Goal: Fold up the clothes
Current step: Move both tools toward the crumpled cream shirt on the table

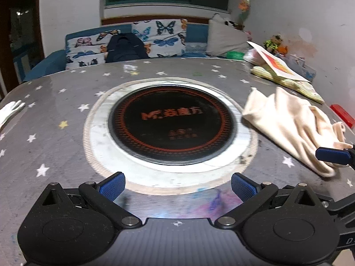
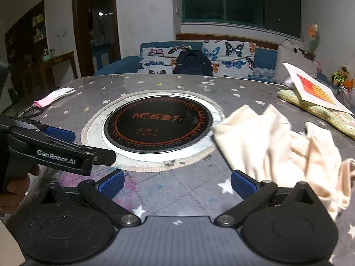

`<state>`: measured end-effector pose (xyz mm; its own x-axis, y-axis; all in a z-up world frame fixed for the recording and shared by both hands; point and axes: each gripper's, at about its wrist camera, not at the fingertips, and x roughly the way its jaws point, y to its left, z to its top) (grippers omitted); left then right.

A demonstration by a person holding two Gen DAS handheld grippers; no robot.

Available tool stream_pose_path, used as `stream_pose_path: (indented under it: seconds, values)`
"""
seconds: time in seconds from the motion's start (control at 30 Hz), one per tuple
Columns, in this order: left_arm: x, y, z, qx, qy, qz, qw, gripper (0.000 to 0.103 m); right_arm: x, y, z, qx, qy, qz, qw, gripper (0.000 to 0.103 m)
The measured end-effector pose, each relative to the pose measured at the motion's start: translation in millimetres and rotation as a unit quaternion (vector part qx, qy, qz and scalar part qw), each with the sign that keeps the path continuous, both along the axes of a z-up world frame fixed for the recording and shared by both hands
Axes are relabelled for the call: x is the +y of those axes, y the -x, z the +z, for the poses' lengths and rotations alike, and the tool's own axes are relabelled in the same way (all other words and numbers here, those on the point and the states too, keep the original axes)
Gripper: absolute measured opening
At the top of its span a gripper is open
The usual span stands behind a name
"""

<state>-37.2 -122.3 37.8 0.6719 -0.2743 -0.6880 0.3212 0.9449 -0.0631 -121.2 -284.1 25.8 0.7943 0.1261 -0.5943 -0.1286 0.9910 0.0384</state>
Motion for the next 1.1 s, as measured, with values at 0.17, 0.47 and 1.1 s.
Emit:
stream_pose_path:
  seconds: [0.17,0.47,1.1]
  values:
    - [-17.3,1.8,1.0,0.011,0.002,-0.022,0.9997,0.103,-12.4,10.4,5.2,-0.005,-0.002,-0.014,1.000,0.103]
    - [-46.1,5.4,3.5,0.014,-0.006,-0.057,0.9983,0.103,-34.8,28.3,8.8,-0.008,-0.009,-0.040,0.999,0.103]
    - [-104.8,1.8,21.1,0.002,-0.017,-0.121,0.9925,0.103,-90.4,57.5,29.9,-0.031,-0.018,-0.108,0.994,0.103]
